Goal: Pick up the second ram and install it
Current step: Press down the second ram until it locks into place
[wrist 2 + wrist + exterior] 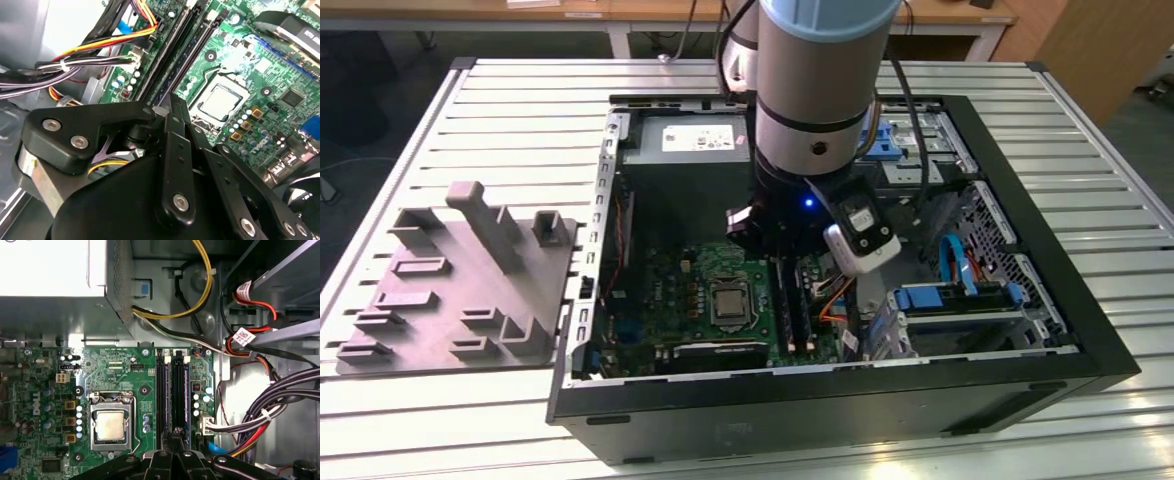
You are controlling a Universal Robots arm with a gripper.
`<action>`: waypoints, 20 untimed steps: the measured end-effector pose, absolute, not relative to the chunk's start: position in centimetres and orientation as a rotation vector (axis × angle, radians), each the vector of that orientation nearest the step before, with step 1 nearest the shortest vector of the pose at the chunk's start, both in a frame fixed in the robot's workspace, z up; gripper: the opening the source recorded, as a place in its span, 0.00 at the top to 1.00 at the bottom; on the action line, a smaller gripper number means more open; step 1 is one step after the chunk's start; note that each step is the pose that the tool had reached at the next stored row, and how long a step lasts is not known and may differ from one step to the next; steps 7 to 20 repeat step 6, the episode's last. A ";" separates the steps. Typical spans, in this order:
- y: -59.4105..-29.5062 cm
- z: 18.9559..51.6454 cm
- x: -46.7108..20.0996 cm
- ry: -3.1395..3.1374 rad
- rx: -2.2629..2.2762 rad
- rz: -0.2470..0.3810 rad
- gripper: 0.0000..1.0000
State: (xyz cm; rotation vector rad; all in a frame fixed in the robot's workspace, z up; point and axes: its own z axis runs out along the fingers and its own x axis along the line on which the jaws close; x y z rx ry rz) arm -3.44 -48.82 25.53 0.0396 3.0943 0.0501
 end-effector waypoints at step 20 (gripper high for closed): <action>-48.8 25.6 -3.4 3.094 0.040 0.050 0.90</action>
